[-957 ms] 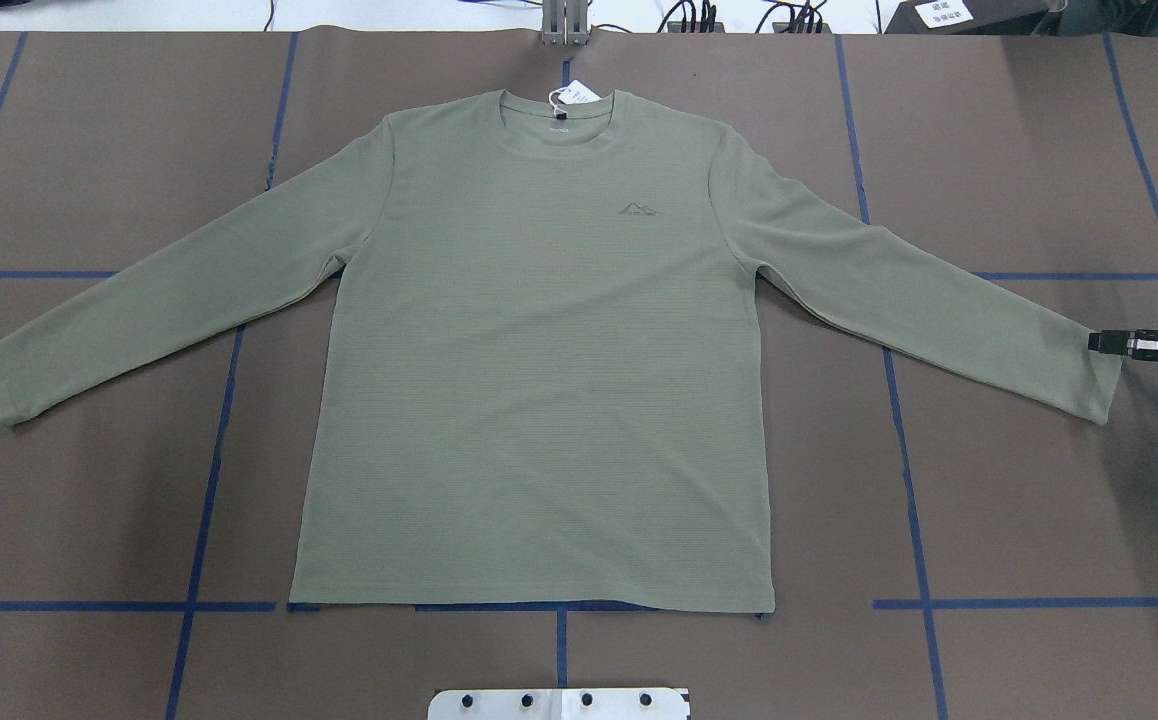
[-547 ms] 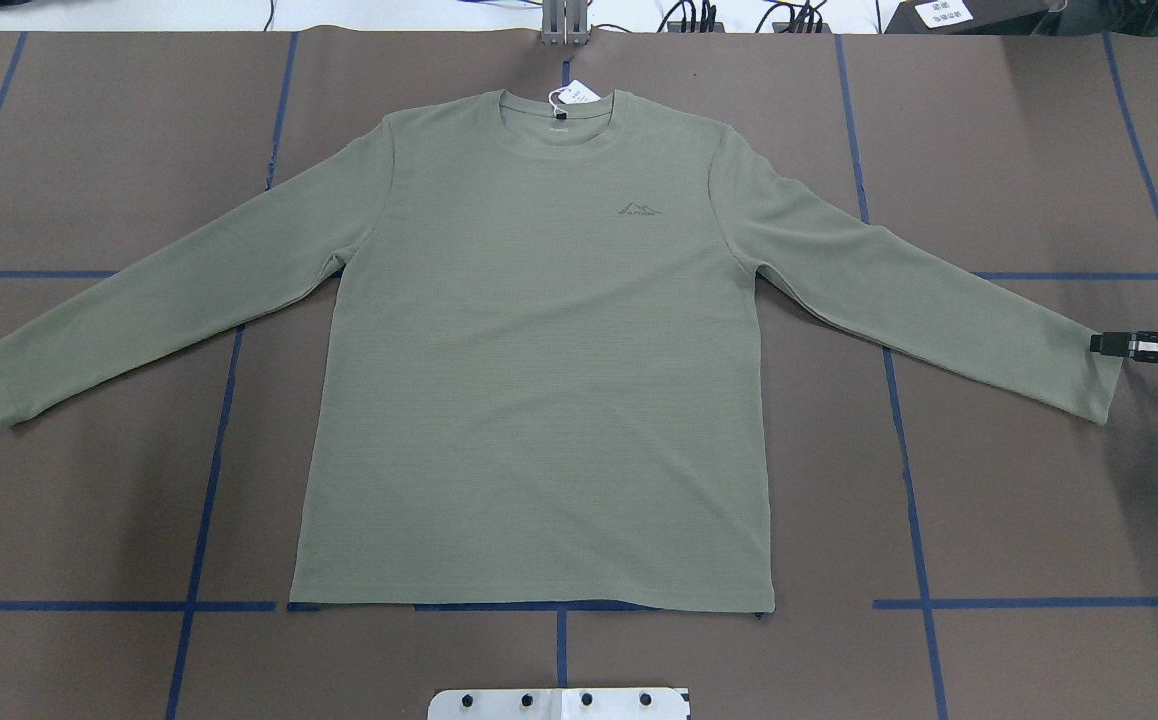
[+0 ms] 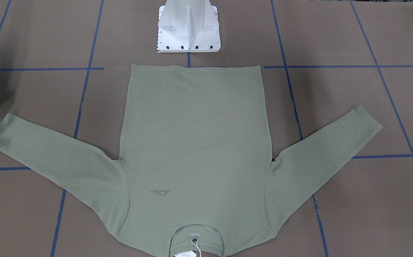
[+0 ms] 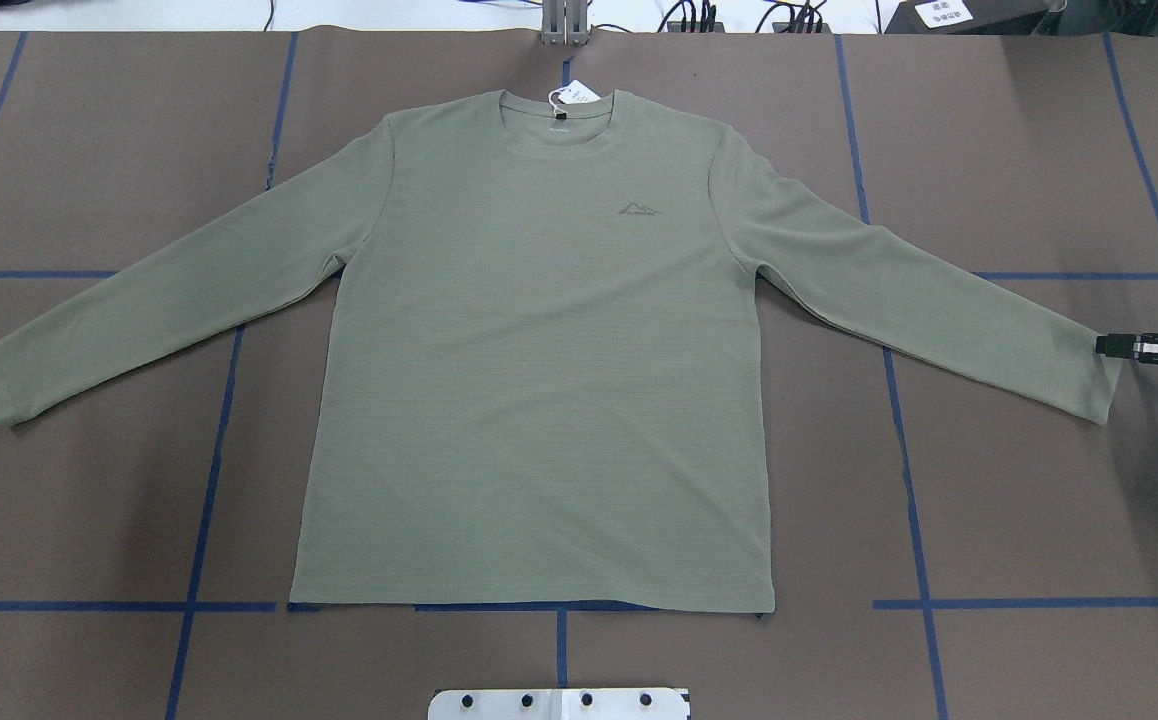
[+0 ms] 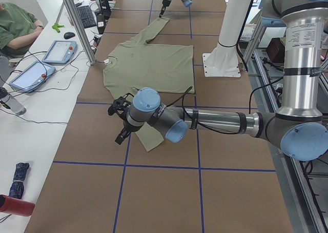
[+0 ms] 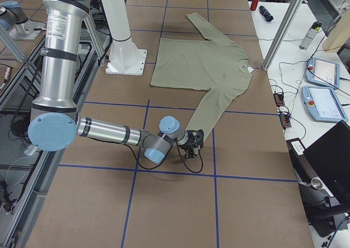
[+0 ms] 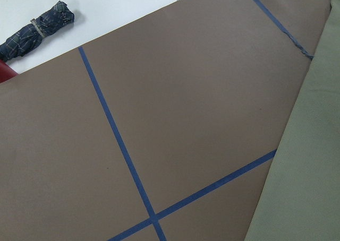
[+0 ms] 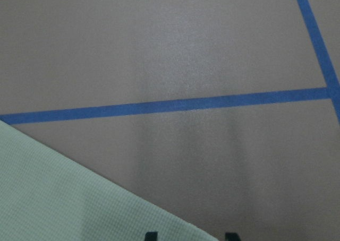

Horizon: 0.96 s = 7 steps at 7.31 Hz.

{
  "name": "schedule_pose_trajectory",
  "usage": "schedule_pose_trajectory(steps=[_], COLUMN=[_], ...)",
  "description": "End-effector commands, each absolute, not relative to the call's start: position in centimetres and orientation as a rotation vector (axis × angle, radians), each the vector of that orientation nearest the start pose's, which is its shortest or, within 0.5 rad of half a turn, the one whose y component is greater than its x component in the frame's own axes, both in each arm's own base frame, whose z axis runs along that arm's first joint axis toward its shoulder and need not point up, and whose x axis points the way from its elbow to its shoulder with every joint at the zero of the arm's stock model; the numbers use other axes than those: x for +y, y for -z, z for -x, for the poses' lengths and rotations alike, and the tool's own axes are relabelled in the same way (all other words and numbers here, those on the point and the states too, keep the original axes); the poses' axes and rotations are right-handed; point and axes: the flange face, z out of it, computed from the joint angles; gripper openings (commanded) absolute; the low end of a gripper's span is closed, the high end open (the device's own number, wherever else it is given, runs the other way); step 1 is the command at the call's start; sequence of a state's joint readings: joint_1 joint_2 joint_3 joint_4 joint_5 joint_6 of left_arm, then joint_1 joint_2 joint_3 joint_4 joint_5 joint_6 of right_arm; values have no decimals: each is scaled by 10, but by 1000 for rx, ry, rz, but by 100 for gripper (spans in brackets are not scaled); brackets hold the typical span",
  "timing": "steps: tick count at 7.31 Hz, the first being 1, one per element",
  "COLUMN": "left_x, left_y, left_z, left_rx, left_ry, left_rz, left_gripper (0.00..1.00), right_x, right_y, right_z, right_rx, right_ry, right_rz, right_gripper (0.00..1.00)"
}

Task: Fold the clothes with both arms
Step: 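Lower the right gripper to the cuff of the sleeve nearest it and grasp, then lift the sleeve with the right gripper and carry it across the shirt body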

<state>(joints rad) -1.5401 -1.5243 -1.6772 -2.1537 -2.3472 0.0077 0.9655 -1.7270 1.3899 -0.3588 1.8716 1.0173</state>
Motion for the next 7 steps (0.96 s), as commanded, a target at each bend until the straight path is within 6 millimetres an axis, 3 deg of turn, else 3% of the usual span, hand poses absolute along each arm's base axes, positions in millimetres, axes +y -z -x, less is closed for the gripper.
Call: schedule_pose_trajectory(steps=[1, 2, 3, 4, 7], left_x=[-495, -495, -495, -495, -491], left_y=[-561, -561, -561, -561, -565], left_z=[48, 48, 48, 48, 48], left_rx=[756, 756, 756, 756, 758], left_ry=[-285, -285, -285, -285, -283], left_rz=[-602, -602, -602, -602, -597], left_gripper=[100, 100, 100, 100, 100], right_x=[-422, -423, -424, -425, -431], right_y=[-699, -699, -698, -696, -686], right_z=[166, 166, 167, 167, 158], right_rx=[-821, -821, -823, -826, -841], right_ry=[-253, -253, -255, -257, -271], right_rz=[-394, -394, -395, -397, -413], right_gripper=[52, 50, 19, 0, 0])
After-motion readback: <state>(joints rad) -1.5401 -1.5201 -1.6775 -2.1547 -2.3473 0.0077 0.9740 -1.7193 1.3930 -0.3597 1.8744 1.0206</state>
